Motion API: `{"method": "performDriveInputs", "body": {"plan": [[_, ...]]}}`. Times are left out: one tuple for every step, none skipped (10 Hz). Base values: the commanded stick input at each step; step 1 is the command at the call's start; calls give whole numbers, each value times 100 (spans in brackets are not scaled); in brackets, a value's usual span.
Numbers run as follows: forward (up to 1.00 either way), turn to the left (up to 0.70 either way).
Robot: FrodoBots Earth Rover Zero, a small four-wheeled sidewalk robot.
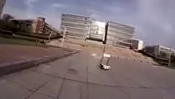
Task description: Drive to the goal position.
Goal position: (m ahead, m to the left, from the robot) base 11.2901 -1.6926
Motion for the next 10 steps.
{"method": "performDriveInputs", "body": {"plan": [[70,0],[70,0],[70,0],[70,0],[70,0],[70,0],[70,0],[70,0],[70,0],[70,0]]}}
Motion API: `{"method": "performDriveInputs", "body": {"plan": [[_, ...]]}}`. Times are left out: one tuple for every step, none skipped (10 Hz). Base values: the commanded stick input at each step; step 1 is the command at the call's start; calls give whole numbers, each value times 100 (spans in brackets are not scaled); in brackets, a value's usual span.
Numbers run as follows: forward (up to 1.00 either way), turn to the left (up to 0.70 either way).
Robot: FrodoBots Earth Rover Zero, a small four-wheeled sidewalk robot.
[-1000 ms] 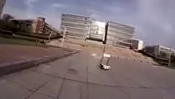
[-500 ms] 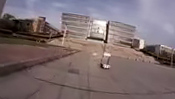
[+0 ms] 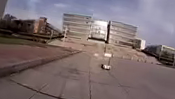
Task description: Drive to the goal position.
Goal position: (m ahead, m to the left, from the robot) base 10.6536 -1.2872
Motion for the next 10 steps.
{"method": "performDriveInputs", "body": {"plan": [[70,0],[70,-14],[70,-14],[70,-14],[70,-14],[70,-14],[70,-14],[70,-4],[70,0],[70,0]]}}
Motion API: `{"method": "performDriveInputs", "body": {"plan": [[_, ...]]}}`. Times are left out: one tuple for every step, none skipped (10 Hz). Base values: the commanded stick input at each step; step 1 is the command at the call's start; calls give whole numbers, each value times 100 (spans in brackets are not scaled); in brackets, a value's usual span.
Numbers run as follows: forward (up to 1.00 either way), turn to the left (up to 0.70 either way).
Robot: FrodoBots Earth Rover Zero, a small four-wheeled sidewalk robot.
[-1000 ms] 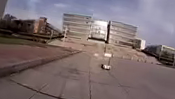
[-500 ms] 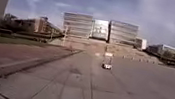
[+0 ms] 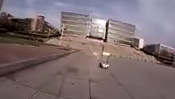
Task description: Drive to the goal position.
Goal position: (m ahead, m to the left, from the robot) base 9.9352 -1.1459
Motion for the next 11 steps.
{"method": "performDriveInputs", "body": {"plan": [[70,0],[70,0],[70,-7],[57,-18],[51,-20],[64,-15],[70,-12],[70,-12],[70,-12],[70,-12],[70,-12]]}}
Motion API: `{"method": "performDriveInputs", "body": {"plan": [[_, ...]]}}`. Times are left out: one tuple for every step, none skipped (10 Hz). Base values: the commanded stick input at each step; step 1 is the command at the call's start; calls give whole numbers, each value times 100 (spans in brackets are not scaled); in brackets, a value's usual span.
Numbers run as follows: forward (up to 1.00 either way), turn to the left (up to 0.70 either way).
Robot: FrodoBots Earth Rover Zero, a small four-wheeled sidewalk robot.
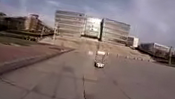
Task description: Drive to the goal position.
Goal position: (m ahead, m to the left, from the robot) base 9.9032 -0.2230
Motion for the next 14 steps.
{"method": "performDriveInputs", "body": {"plan": [[70,-12],[70,-12],[70,-12],[70,-12],[70,-12],[70,-12],[70,-12],[70,-12],[70,-12],[70,-12],[70,-12],[70,-12],[70,-12],[70,-12]]}}
